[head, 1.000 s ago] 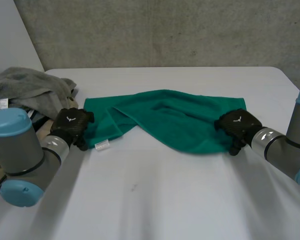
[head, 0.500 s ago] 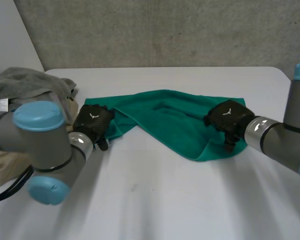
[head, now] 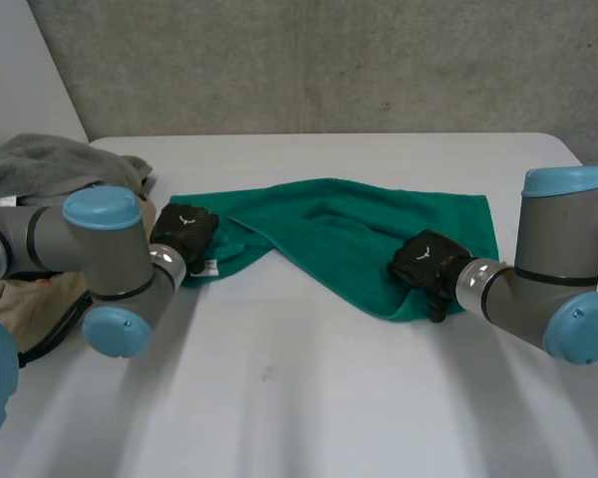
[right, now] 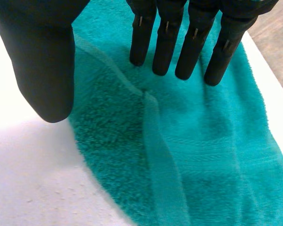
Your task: Fold the laundry.
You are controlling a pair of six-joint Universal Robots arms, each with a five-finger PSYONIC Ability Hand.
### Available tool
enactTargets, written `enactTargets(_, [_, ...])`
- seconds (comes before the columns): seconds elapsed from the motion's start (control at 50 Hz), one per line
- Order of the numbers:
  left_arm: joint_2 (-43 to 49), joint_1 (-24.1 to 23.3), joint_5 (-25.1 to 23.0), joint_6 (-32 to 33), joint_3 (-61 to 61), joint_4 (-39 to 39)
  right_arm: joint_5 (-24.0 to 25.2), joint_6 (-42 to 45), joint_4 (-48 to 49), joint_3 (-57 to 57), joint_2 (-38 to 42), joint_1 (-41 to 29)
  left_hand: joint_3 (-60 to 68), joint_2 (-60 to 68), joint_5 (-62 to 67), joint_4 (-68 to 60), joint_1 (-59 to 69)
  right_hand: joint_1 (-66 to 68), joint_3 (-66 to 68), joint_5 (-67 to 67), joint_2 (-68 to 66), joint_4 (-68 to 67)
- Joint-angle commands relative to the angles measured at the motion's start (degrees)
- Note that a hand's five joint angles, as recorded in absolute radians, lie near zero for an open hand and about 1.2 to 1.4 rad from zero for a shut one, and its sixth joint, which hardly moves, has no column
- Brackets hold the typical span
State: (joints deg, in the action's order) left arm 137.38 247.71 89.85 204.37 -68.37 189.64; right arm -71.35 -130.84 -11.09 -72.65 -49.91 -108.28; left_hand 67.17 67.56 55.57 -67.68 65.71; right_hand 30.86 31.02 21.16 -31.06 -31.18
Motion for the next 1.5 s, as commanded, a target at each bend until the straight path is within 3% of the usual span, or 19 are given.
enactTargets(0.02, [-2.4,1.2,2.5,-0.5,-0.4,-1.4,0.8,-0.7,-1.4,1.8,0.3,0.5,12.8,12.4,14.4,-12.3,14.3,49.1,49.0,48.8,-48.9,-48.8])
enactTargets(0.1, [-8.6,2.2,5.1,-1.5,-2.1,-4.1,1.1,-3.7,-0.5,0.4,-3.4,2.5,12.8,12.4,14.4,-12.3,14.3,49.1,49.0,48.8,-48.9,-48.8])
enactTargets(0.18, [-17.7,4.2,4.5,-5.2,-5.5,-7.3,2.4,-4.5,-1.3,-2.1,-11.1,5.8,12.8,12.4,14.4,-12.3,14.3,49.1,49.0,48.8,-48.9,-48.8])
enactTargets(0.32, [-34.5,10.2,-3.8,-14.9,-9.0,-16.2,3.1,-0.4,-12.2,-2.1,-25.2,13.4,12.8,12.4,14.4,-12.3,14.3,49.1,49.0,48.8,-48.9,-48.8])
enactTargets(0.44, [-45.8,14.1,-11.4,-18.8,-7.3,-30.8,5.0,1.3,-18.7,-0.9,-38.1,16.4,12.8,12.4,14.4,-12.3,14.3,49.1,49.0,48.8,-48.9,-48.8])
enactTargets(0.54, [-47.6,15.6,-12.9,-19.3,-7.7,-36.7,5.3,0.2,-17.8,-1.4,-41.1,18.2,12.8,12.4,14.4,-12.3,14.3,49.1,49.0,48.8,-48.9,-48.8])
enactTargets(0.64, [-44.4,15.8,-12.7,-17.2,-9.8,-38.2,4.0,3.0,-18.4,-1.4,-36.1,19.8,12.8,12.4,14.4,-12.3,14.3,49.1,49.0,48.8,-48.9,-48.8])
enactTargets(0.78, [-29.2,14.8,-10.5,-10.2,-7.0,-33.4,-1.8,10.3,-19.7,3.5,-20.9,16.6,12.8,12.4,14.4,-12.3,14.3,49.1,49.0,48.8,-48.9,-48.8])
enactTargets(0.84, [-21.7,13.4,-7.4,-8.9,-1.2,-30.1,-5.0,10.1,-18.5,8.7,-13.0,13.8,12.8,12.4,14.4,-12.3,14.3,49.1,49.0,48.8,-48.9,-48.8])
enactTargets(0.96, [-13.2,10.6,-6.2,-9.5,14.0,-22.9,-10.1,6.8,-10.1,24.4,-4.0,9.8,12.8,12.4,14.4,-12.3,14.3,49.1,49.0,48.8,-48.9,-48.8])
enactTargets(1.04, [-12.1,9.4,-5.5,-11.2,24.2,-10.5,-11.3,1.0,5.3,35.8,-2.4,9.2,12.8,12.4,14.4,-12.3,14.3,49.1,49.0,48.8,-48.9,-48.8])
enactTargets(1.06, [-12.6,9.2,-4.7,-12.6,26.8,-4.2,-11.2,-2.7,14.5,36.7,-3.1,9.4,12.8,12.4,14.4,-12.3,14.3,49.1,49.0,48.8,-48.9,-48.8])
enactTargets(1.16, [-14.9,9.3,-1.4,-18.9,27.8,14.5,-8.2,-13.8,46.9,27.9,-7.6,11.4,12.8,12.4,14.4,-12.3,14.3,49.1,49.0,48.8,-48.9,-48.8])
enactTargets(1.22, [-14.8,9.6,-0.9,-19.3,27.9,15.5,-6.8,-14.9,54.1,23.7,-8.2,11.9,12.8,12.4,14.4,-12.3,14.3,49.1,49.0,48.8,-48.9,-48.8])
enactTargets(1.36, [-13.6,11.0,-1.2,-20.8,24.7,9.9,-4.8,-15.1,48.9,20.2,-7.2,12.0,12.8,12.4,14.4,-12.3,14.3,49.1,49.0,48.8,-48.9,-48.8])
enactTargets(1.5, [-12.4,10.8,-3.0,-21.7,14.0,10.8,-0.5,-18.7,40.5,16.9,-5.0,12.1,12.8,12.4,14.4,-12.3,14.3,49.1,49.0,48.8,-48.9,-48.8])
